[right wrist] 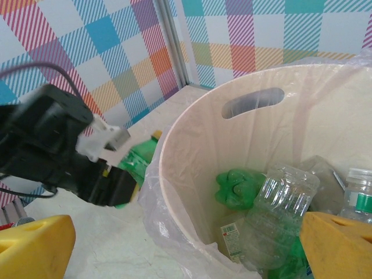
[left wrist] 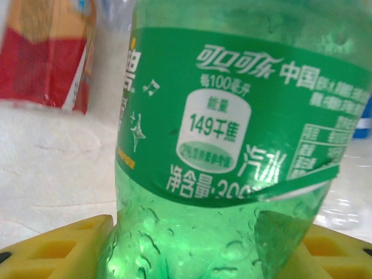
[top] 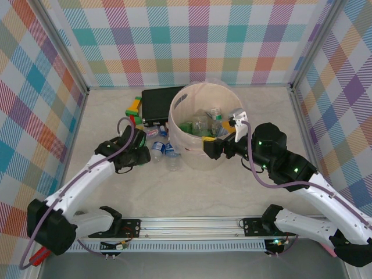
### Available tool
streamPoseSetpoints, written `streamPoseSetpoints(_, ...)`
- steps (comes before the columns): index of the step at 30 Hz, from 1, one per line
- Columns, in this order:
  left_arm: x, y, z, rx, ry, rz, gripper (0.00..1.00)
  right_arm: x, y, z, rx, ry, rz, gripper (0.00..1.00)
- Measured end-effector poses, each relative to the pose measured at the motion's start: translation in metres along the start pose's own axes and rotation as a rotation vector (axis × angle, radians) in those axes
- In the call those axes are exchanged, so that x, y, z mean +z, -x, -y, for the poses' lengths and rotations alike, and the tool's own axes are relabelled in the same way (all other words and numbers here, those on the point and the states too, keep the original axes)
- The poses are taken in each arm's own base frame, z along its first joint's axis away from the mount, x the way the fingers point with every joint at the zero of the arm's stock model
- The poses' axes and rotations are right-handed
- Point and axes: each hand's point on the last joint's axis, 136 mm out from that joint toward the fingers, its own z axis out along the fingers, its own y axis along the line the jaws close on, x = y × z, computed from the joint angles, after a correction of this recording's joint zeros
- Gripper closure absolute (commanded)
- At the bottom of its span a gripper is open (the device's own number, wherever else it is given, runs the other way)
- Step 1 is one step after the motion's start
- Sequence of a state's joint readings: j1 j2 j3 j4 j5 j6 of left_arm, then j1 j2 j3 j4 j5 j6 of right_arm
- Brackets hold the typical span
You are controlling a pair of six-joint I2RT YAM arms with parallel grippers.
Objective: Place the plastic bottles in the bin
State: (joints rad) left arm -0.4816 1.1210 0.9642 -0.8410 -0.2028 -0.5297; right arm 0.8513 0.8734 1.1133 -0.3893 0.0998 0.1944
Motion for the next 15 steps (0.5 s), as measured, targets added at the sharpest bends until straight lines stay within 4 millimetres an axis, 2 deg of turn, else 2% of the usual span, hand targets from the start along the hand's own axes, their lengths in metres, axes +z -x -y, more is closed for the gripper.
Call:
streamPoseSetpoints(8,-0.082,0.05,0.046,0.067,-0.173,0.218,0.4,-0.002,0.004,-0.001,-0.031,0.004,0.017,0.01)
streamPoseSetpoints(15,-0.143,0.078,0.096,0.174,-0.332,0.354,0.4,-0.007,0.011,-0.003,-0.047,0.01,0.047,0.01)
